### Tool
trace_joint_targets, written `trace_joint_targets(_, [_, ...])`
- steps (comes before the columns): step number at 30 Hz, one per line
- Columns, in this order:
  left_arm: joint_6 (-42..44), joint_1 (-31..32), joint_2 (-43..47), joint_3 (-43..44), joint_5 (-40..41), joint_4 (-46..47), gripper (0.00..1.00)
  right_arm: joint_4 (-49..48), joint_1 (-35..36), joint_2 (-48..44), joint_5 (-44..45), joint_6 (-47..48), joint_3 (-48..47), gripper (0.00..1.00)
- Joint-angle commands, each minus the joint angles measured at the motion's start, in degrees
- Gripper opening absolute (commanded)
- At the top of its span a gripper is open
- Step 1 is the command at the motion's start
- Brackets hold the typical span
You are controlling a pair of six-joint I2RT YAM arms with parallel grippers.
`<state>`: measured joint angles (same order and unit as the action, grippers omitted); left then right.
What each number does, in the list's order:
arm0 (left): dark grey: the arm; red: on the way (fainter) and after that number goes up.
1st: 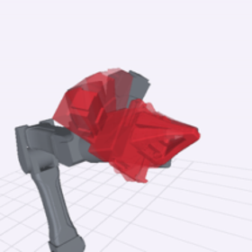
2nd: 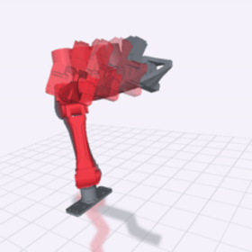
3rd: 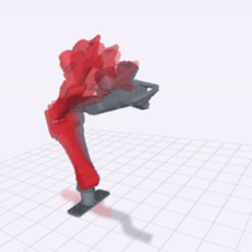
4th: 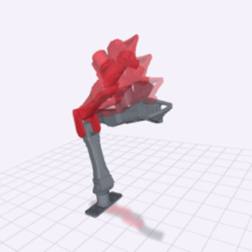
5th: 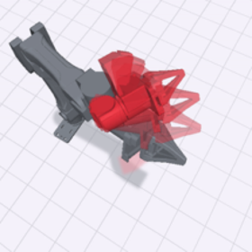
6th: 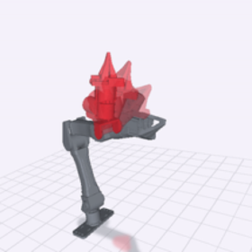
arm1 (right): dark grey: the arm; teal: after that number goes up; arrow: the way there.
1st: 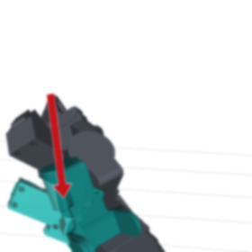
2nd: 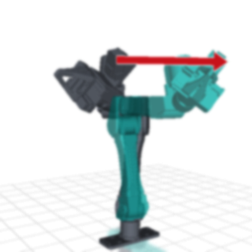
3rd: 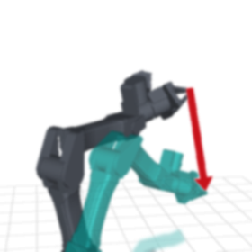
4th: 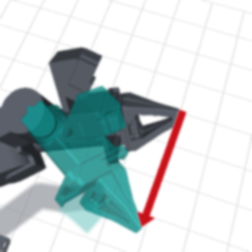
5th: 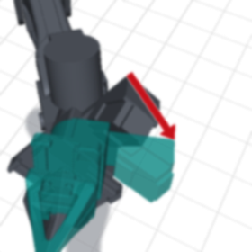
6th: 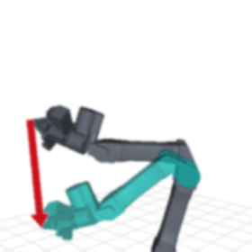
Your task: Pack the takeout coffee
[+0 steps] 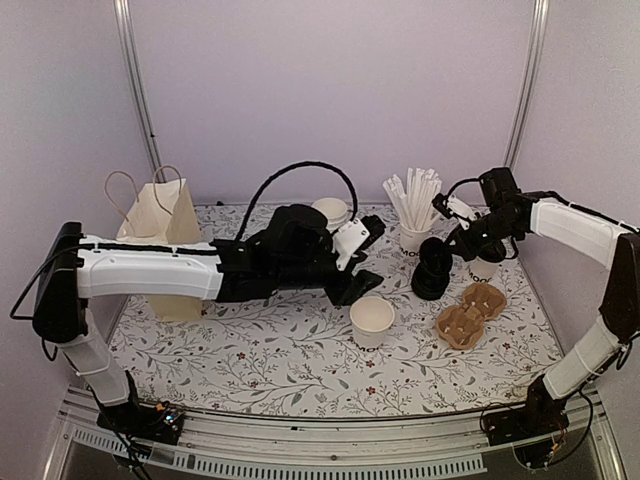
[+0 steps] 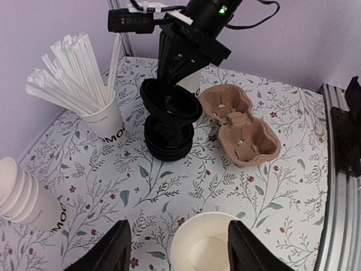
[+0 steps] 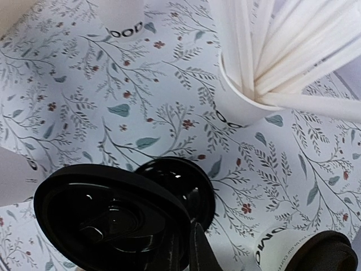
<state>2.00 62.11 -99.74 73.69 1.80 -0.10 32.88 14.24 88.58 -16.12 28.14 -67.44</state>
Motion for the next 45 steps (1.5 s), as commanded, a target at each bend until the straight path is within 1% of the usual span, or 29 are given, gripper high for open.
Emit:
trace_joint_targets(1, [8.06, -0.49, 6.76, -5.88, -0.23, 14.55, 0.65, 5.68, 0.32, -3.36, -17.19, -1.41, -6.09, 0.00])
trace_joint_targets(3, [10.01, -0.50, 8.57, -8.83, -1.26, 20.63, 0.73, 7.25, 0.27, -3.70, -23.68, -1.34, -8.83, 0.00])
trace_joint_targets(4, [10.55, -0.50, 9.23, -9.92, -2.81, 23.19, 0.75, 7.50, 0.33, -3.83, -27.05, -1.40, -9.53, 0.00])
trace_joint_targets(7, [11.80, -0.49, 10.53, -12.22, -6.63, 29.85, 0.77, 6.98, 0.35, -4.60, -37.16, -1.17, -10.46, 0.00])
trace_joint_targets(11, [12.56, -0.39, 11.28, -15.02, -9.75, 39.04, 0.79, 4.85, 0.39, -5.24, -50.75, -2.47, -10.70, 0.01])
trace_joint_targets(14, [12.99, -0.40, 11.74, -16.84, -12.90, 45.02, 0.79, 3.66, 0.65, -4.59, -56.58, -4.75, -10.86, 0.01])
trace_joint_targets(16, [12.42, -0.39, 11.32, -17.27, -13.74, 47.81, 0.83, 4.59, 1.38, -3.86, -57.55, -4.35, -11.00, 0.01])
trace_joint_targets(17, [12.12, -0.40, 10.82, -16.58, -13.92, 47.69, 0.84, 4.81, 1.69, -3.61, -57.72, -3.56, -10.78, 0.01])
trace_joint_targets(22, [10.75, -0.35, 8.00, -14.06, -16.91, 46.63, 0.85, 4.73, 3.49, -3.91, -60.09, -2.66, -9.20, 0.02])
trace_joint_targets(27, [9.86, -0.27, 5.53, -11.75, -19.24, 46.07, 0.86, 4.87, 5.09, -4.77, -59.93, -1.94, -8.68, 0.02])
trace_joint_targets(33, [8.13, -0.31, 2.47, -9.01, -18.47, 46.14, 0.87, 4.82, 5.60, -4.38, -59.90, -1.93, -8.96, 0.02])
trace_joint_targets(45, [5.99, -0.31, -1.38, -6.56, -19.83, 47.52, 0.90, 4.65, 6.25, -4.32, -59.97, -1.91, -9.04, 0.03])
